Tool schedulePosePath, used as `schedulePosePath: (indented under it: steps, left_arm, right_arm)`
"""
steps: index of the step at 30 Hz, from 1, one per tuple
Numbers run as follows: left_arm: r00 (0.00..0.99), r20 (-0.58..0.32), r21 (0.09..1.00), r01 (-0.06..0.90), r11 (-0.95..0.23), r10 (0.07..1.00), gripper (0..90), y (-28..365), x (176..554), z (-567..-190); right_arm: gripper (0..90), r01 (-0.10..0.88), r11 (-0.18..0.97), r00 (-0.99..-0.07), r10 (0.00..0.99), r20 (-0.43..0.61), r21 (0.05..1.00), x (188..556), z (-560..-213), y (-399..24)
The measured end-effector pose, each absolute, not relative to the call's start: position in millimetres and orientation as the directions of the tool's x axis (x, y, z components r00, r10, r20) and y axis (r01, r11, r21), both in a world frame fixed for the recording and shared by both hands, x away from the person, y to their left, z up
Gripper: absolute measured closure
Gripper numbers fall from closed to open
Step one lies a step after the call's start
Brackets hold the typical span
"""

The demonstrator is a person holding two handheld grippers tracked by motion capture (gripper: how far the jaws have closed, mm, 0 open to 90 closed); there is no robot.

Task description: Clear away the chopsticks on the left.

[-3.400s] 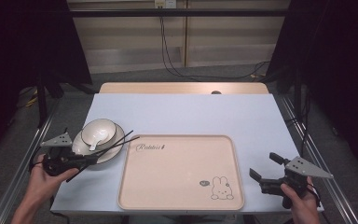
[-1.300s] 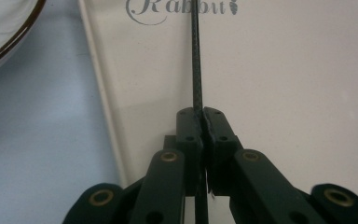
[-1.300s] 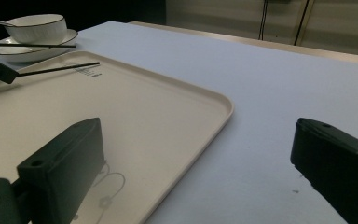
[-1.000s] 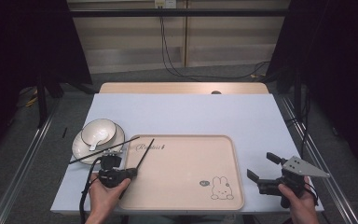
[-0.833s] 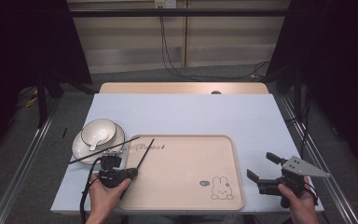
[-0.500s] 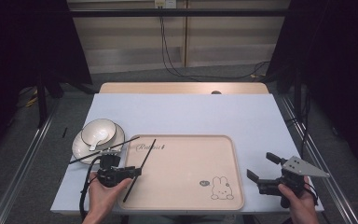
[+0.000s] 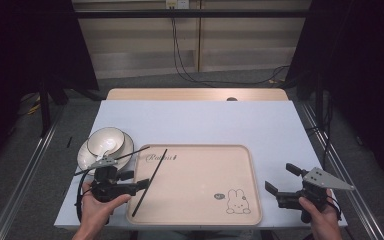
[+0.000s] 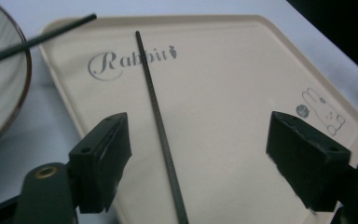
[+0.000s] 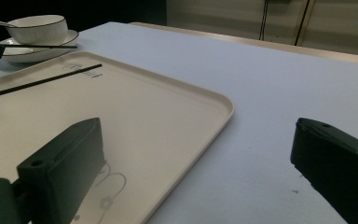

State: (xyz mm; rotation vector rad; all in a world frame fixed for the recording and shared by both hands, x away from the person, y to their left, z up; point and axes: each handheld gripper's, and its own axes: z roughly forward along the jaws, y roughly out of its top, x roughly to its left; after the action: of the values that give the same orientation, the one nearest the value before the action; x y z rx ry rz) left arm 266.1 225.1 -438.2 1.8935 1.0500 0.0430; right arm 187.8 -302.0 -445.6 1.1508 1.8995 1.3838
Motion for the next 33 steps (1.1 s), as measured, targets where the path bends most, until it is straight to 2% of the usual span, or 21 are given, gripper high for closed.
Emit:
schedulePosePath:
  steps: [3, 4, 5, 10, 20, 24, 27, 33]
  left_arm:
    - [0.671, -0.368, 0.751, 0.622, -0.220, 0.644, 14.1, 228.9, 266.5, -436.7]
    - [0.702, -0.311, 0.783, 0.572, -0.246, 0.641, 12.0, 234.0, 264.3, -434.9]
    - [0.712, -0.301, 0.789, 0.560, -0.254, 0.635, 10.7, 236.6, 263.7, -434.1]
    - [0.729, -0.283, 0.808, 0.531, -0.254, 0.623, 5.3, 253.8, 258.5, -430.0]
    - [0.750, -0.227, 0.831, 0.482, -0.278, 0.621, 6.5, 300.5, 251.6, -423.5]
    - [0.750, -0.209, 0.829, 0.476, -0.293, 0.627, 6.1, 322.4, 258.7, -422.3]
    - [0.783, -0.169, 0.829, 0.442, -0.343, 0.599, 6.2, 331.4, 264.9, -424.6]
    - [0.767, -0.138, 0.822, 0.441, -0.359, 0.627, 6.3, 341.3, 278.6, -432.6]
  right_arm:
    - [2.3, 0.330, 0.116, -0.505, 0.860, 0.071, 0.937, 188.0, -445.8, -302.2]
    - [2.3, 0.329, 0.117, -0.505, 0.861, 0.069, 0.937, 188.1, -445.8, -302.3]
    - [2.3, 0.329, 0.117, -0.505, 0.860, 0.070, 0.937, 188.1, -445.8, -302.3]
    - [2.3, 0.329, 0.120, -0.504, 0.861, 0.067, 0.937, 188.3, -445.9, -302.5]
    - [2.3, 0.330, 0.119, -0.507, 0.859, 0.069, 0.937, 188.3, -446.0, -302.1]
    - [2.3, 0.330, 0.119, -0.505, 0.860, 0.069, 0.937, 188.4, -445.9, -301.9]
    - [2.3, 0.330, 0.119, -0.505, 0.860, 0.069, 0.937, 188.5, -445.9, -301.8]
    - [2.3, 0.328, 0.122, -0.503, 0.862, 0.064, 0.937, 189.0, -446.2, -301.8]
